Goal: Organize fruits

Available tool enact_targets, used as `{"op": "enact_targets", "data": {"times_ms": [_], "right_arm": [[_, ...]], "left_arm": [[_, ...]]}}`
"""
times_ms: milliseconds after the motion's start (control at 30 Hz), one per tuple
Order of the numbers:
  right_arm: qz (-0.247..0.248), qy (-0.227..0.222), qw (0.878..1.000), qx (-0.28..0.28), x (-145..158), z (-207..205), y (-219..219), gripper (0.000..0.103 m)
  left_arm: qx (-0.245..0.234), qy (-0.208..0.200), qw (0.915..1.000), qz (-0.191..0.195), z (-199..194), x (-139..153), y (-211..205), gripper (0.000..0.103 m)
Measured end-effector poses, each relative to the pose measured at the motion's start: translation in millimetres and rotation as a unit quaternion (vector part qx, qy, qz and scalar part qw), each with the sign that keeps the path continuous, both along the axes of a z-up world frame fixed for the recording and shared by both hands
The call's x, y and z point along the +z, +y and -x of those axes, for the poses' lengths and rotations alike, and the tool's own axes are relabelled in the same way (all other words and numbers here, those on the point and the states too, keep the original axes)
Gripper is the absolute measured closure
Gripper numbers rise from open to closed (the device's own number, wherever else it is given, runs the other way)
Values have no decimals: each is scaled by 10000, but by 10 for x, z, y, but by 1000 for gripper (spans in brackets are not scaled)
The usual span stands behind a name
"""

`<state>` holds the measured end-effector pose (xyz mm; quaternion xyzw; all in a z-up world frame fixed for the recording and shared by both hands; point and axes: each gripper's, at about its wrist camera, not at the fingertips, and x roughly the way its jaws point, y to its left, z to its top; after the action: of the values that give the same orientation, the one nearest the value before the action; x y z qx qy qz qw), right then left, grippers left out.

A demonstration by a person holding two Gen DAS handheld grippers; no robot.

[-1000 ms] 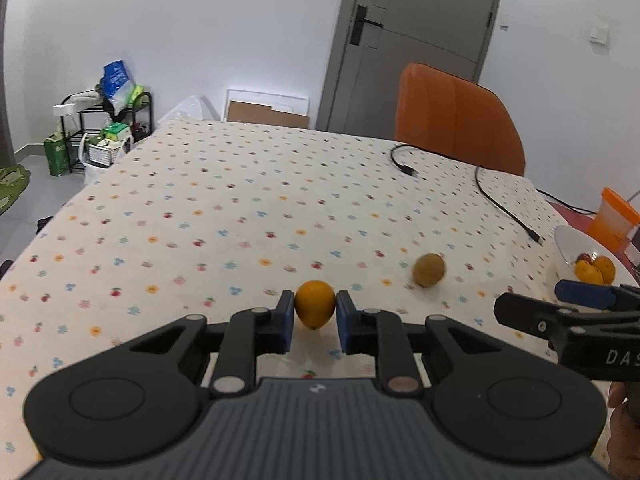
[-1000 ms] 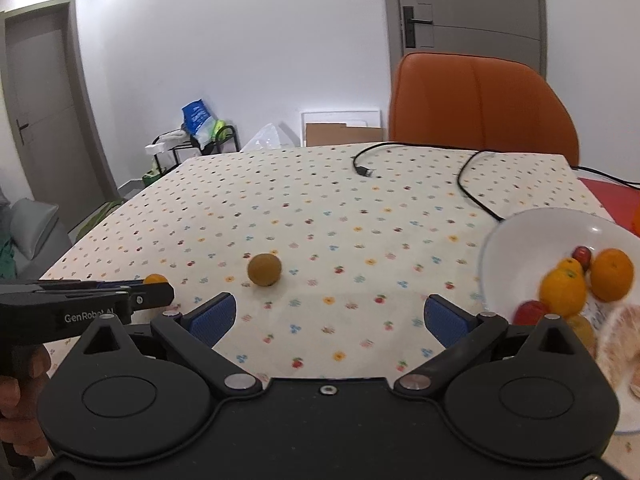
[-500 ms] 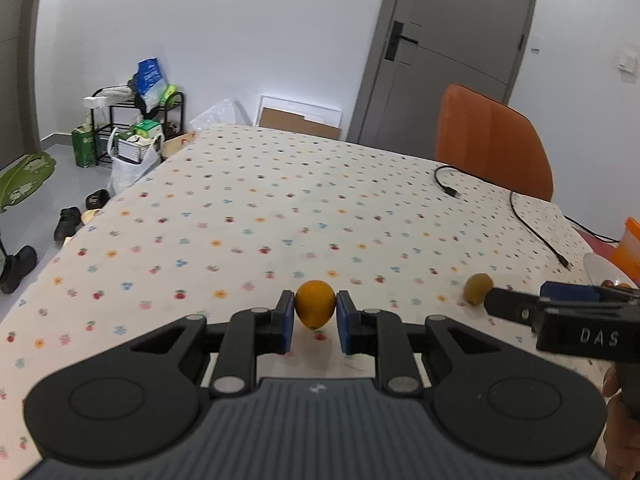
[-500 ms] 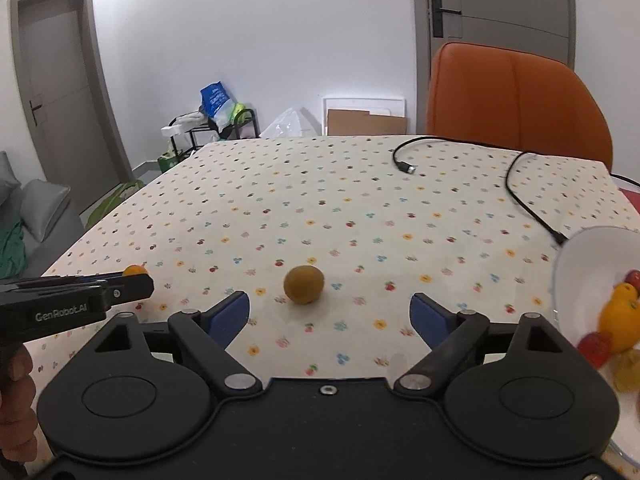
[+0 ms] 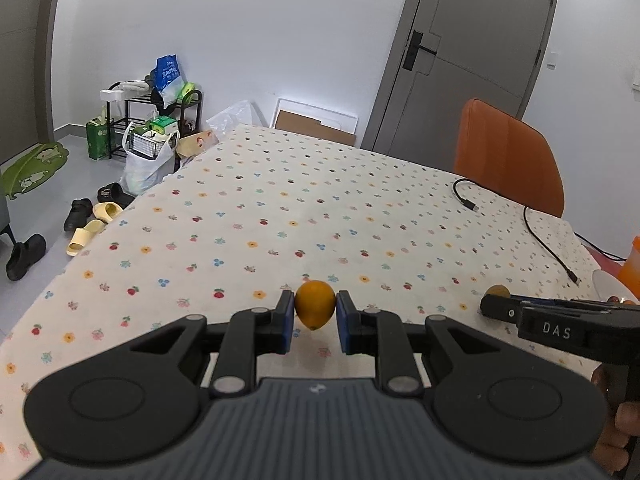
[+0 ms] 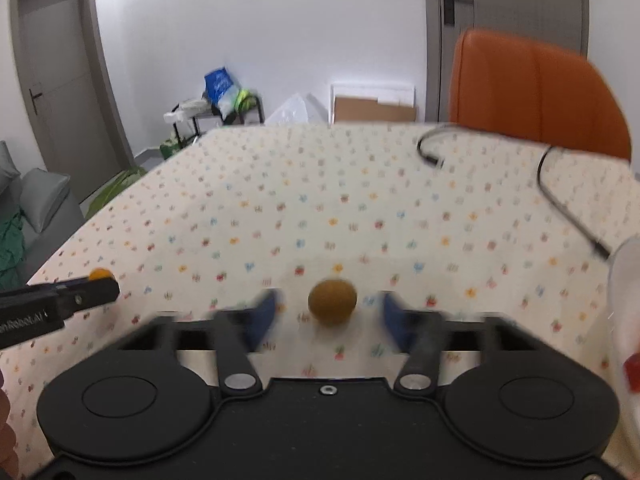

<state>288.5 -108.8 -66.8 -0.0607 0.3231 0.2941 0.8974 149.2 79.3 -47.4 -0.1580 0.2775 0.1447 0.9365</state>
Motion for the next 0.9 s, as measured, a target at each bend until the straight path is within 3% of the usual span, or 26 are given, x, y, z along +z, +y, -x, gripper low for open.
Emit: {"op": "enact_targets", "data": {"times_ms": [33,433,900], "right_arm": [[37,11,10000,22,4,10,-1,78],[-95,-94,9999,-2,89,197,-244,78],[-322,-303,9982,-395,229,386,-711,78]], "left_arm": [[2,-4,10000,-4,-4,5,-9,82],[-236,-87,9997,13,-29,52,-228,82],[-793,-223,9965,-129,-97,182,-653,82]]}}
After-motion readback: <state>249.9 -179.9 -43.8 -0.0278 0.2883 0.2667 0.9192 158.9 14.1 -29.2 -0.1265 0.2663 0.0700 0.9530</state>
